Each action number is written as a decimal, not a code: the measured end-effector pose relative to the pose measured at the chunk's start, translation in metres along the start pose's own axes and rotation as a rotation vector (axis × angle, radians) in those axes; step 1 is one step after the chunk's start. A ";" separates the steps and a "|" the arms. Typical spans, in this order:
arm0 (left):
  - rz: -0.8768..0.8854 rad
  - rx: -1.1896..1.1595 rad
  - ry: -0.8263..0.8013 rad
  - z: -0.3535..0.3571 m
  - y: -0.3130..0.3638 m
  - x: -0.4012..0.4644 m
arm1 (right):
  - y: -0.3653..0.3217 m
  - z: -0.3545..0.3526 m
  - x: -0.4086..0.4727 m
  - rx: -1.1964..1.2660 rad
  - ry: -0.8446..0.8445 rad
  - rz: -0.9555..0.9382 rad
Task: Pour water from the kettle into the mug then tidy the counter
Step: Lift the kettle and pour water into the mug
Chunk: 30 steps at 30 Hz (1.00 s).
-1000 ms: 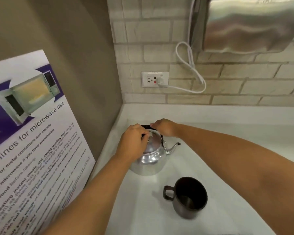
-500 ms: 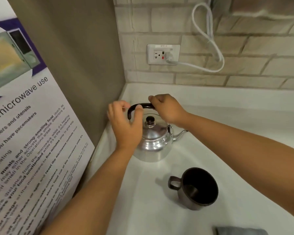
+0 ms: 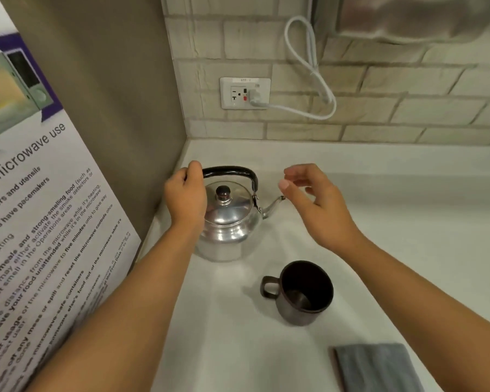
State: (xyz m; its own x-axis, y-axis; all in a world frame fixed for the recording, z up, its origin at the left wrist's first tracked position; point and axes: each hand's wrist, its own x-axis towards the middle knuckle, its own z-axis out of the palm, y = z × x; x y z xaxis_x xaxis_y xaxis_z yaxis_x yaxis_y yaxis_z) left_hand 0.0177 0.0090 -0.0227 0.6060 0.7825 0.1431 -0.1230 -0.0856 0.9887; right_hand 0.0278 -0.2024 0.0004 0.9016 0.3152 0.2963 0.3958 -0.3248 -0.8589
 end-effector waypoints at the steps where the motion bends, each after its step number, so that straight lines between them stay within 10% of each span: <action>1: 0.011 -0.016 0.002 -0.003 0.007 -0.002 | 0.006 -0.010 -0.019 0.005 0.011 0.020; 11: 0.135 -0.025 0.040 -0.037 0.081 -0.040 | 0.061 -0.017 -0.134 -0.009 -0.293 0.210; 30: 0.243 0.187 -0.074 -0.069 0.095 -0.109 | 0.067 0.021 -0.154 0.090 0.105 0.185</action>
State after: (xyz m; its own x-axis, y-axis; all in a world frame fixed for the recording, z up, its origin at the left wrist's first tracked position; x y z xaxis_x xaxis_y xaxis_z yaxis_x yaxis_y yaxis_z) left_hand -0.1146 -0.0421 0.0530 0.6328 0.6788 0.3725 -0.1287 -0.3822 0.9151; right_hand -0.0882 -0.2542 -0.1117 0.9724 0.1617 0.1681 0.2092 -0.2858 -0.9352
